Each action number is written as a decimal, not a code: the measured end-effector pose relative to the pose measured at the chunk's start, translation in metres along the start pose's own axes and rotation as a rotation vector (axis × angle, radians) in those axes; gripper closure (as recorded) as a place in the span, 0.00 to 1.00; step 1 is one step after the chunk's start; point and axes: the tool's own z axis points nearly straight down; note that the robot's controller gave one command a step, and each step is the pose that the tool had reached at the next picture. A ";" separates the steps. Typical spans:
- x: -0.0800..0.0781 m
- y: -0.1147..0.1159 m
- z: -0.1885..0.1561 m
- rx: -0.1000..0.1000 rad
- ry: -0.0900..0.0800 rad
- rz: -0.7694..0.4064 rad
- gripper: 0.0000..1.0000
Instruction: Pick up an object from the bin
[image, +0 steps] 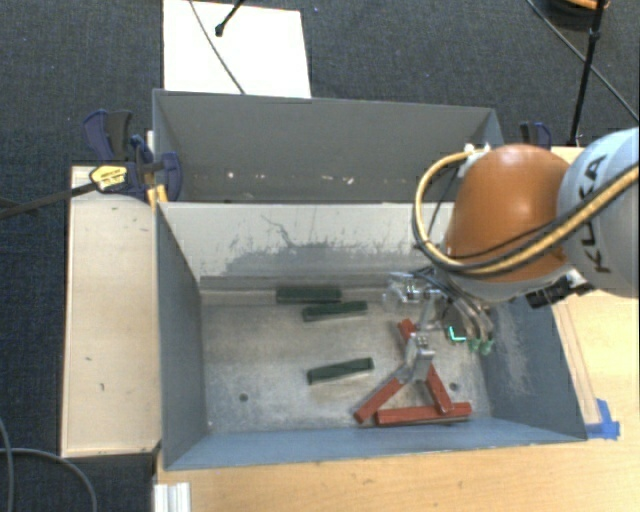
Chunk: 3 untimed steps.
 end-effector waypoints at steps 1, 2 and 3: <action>0.015 0.004 0.132 0.001 -0.004 -0.448 0.00; 0.030 0.022 0.101 0.002 -0.010 -0.660 0.00; 0.016 0.006 0.090 0.004 -0.010 -0.888 0.00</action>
Offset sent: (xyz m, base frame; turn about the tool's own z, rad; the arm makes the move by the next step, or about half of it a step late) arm -0.0158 0.0040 -0.1316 -0.4473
